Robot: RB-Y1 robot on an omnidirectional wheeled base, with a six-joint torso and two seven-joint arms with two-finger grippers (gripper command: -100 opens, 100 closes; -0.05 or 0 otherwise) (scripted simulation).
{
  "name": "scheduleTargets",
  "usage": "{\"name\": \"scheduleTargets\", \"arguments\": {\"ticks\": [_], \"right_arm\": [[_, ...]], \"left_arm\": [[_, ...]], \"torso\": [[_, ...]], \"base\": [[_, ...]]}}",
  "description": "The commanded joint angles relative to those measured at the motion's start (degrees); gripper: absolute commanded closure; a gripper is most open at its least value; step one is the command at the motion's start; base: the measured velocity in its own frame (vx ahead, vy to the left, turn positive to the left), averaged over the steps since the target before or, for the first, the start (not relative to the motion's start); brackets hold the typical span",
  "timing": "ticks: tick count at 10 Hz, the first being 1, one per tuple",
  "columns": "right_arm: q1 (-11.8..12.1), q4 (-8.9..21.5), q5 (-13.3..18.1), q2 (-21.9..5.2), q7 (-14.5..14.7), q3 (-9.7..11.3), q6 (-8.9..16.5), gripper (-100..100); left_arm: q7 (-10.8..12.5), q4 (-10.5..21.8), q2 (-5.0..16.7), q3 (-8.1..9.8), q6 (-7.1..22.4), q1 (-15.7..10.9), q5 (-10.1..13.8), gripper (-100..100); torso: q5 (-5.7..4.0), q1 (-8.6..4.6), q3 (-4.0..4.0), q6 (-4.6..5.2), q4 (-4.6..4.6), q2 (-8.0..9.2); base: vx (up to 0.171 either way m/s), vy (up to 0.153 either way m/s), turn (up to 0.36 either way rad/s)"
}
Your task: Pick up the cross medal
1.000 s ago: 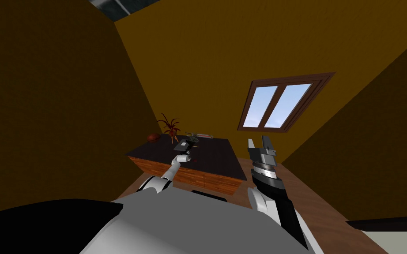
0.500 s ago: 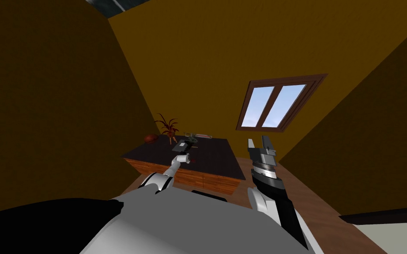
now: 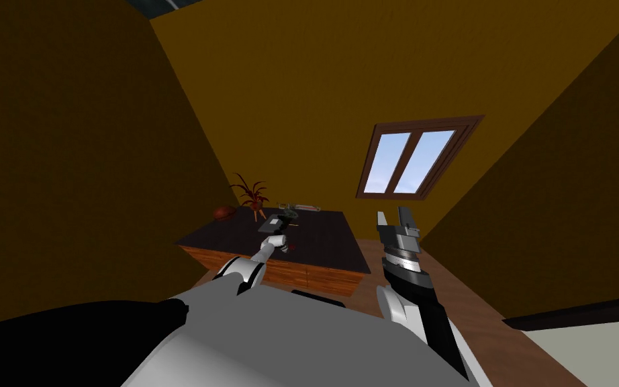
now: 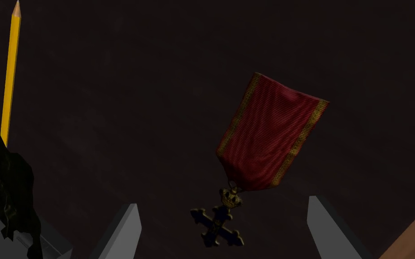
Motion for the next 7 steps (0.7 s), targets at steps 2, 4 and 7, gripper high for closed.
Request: {"name": "scheduleTargets", "arguments": {"ticks": [2, 4, 7], "right_arm": [[0.0, 0.0, 0.0, 0.0, 0.0, 0.0, 0.0, 0], [0.0, 0.0, 0.0, 0.0, 0.0, 0.0, 0.0, 0], [0.0, 0.0, 0.0, 0.0, 0.0, 0.0, 0.0, 0]], "left_arm": [[-0.1, 2.56, 0.63, 0.29, 2.07, -0.95, 1.08, -100], [-0.01, 5.38, 1.31, 0.56, 4.09, -2.34, 2.0, -100], [-0.1, 7.25, 1.88, 0.75, 4.99, -3.37, 2.62, -100]], "torso": [[0.0, 0.0, -0.01, 0.0, 0.0, -0.02], [0.0, 0.0, 0.01, 0.0, 0.0, 0.01], [0.0, 0.0, -0.01, -0.01, 0.0, -0.02]], "base": [[0.029, -0.014, -0.069], [0.023, -0.019, -0.052], [0.025, -0.013, -0.047]]}}
